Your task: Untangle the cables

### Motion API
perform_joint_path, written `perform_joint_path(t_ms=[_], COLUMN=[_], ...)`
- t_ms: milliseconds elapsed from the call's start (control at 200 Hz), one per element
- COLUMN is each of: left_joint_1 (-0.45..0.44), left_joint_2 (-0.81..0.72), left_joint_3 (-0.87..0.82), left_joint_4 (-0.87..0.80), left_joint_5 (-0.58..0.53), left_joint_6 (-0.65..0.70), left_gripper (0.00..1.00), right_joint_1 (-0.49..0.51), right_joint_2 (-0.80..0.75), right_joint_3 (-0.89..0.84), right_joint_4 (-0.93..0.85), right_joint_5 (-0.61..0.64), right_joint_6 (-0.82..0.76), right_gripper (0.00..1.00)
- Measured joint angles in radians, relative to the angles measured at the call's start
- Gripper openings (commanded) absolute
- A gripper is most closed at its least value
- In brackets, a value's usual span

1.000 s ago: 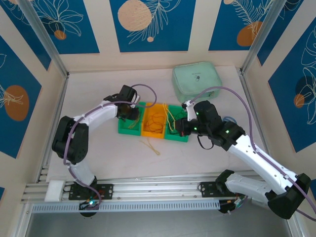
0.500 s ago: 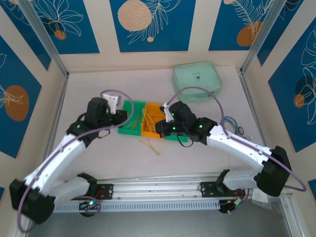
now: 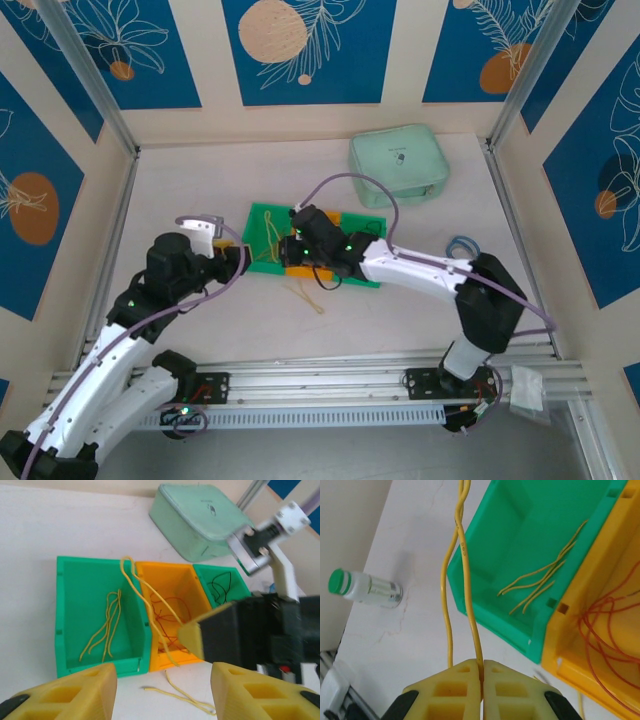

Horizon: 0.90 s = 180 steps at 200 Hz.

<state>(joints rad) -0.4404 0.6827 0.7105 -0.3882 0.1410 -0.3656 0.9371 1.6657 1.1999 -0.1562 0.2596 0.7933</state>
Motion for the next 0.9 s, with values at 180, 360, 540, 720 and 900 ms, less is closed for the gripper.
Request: perform_joint_path(t_ms=[180, 360, 540, 720, 900], left_joint_1=[0.000, 0.000, 0.000, 0.000, 0.000], left_joint_2=[-0.020, -0.041, -0.060, -0.065, -0.066], left_joint_3=[-0.010, -0.010, -0.009, -0.006, -0.005], left_joint_4=[-0.008, -0.055, -0.072, -0.078, -0.078], left_joint_5=[0.008, 0.005, 0.005, 0.007, 0.009], left_joint_6=[0.034, 0.076, 0.086, 0.086, 0.086], left_gripper=[0.52, 0.52, 0.52, 0.52, 0.52], right_joint_1=[0.005, 0.023, 0.039, 0.043, 0.046], right_joint_2=[0.131, 0.235, 0.303, 0.335, 0.340], right_joint_3=[0.084, 0.164, 0.226, 0.227, 0.227], right_joint_4=[0.019, 0.014, 0.016, 0.023, 0.041], right_joint_5=[0.058, 0.138, 0.172, 0.203, 0.235], right_joint_6=[0.069, 0.099, 0.118, 0.150, 0.178], right_gripper=[0.08, 0.10, 0.11, 0.12, 0.13])
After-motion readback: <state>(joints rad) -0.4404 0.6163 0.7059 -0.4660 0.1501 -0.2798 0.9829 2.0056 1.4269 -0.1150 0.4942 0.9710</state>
